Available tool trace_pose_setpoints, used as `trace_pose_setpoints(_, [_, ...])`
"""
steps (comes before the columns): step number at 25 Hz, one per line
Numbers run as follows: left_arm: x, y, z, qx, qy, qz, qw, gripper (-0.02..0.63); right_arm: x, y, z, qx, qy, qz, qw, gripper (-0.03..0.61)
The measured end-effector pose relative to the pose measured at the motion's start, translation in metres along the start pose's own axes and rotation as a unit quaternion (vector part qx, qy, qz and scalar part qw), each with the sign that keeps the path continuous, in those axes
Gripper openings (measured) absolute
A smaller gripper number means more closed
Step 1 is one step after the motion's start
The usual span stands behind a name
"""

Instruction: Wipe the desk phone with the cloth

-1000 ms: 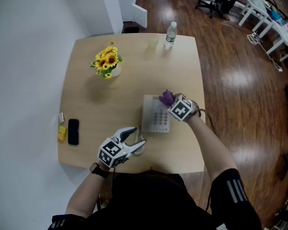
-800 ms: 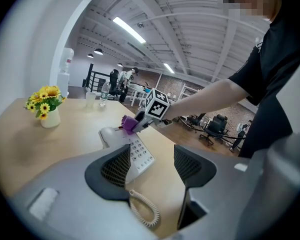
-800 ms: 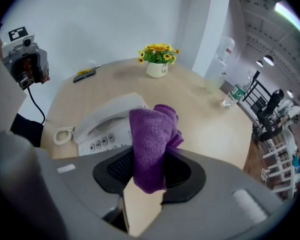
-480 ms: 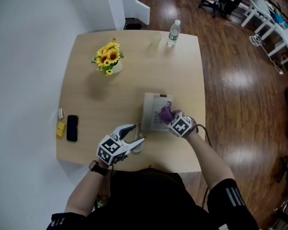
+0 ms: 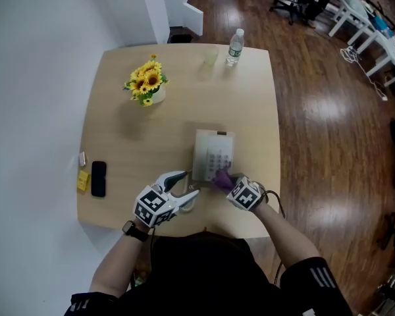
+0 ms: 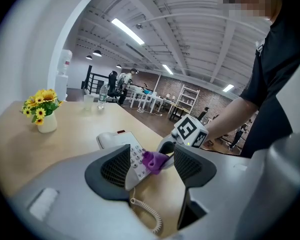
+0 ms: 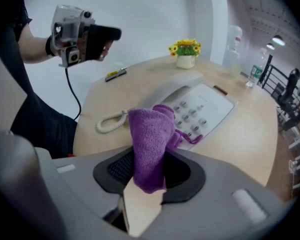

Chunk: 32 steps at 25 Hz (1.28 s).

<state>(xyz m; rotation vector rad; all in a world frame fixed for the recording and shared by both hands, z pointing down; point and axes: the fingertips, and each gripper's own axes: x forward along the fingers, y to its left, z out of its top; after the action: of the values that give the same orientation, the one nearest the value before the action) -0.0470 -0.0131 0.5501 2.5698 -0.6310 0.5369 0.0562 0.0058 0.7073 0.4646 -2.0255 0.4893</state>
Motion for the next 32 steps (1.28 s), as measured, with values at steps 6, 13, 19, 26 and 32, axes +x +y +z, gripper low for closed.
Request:
trace_pose_setpoints(6, [-0.003, 0.003, -0.001, -0.002, 0.001, 0.003, 1.0000, 0.268, -0.031, -0.088, 0.091, 0.013, -0.065, -0.061, 0.996, 0.152])
trace_pose_setpoints(13, [-0.009, 0.006, -0.003, -0.009, -0.003, 0.009, 0.9999, 0.268, -0.010, -0.147, 0.107, 0.010, 0.000, -0.102, 0.995, 0.152])
trace_pose_setpoints(19, [-0.013, 0.014, -0.009, -0.018, -0.003, 0.017, 0.9997, 0.268, 0.006, -0.094, 0.071, 0.017, -0.001, -0.052, 0.998, 0.150])
trace_pose_setpoints(26, [-0.007, 0.012, -0.008, -0.014, 0.000, 0.012, 0.9998, 0.268, 0.017, -0.020, 0.023, -0.010, 0.006, -0.016, 1.000, 0.150])
trace_pose_setpoints(32, [-0.003, 0.006, -0.007, -0.008, 0.002, 0.003, 1.0000, 0.268, 0.017, 0.010, 0.009, -0.004, 0.017, 0.013, 1.000, 0.150])
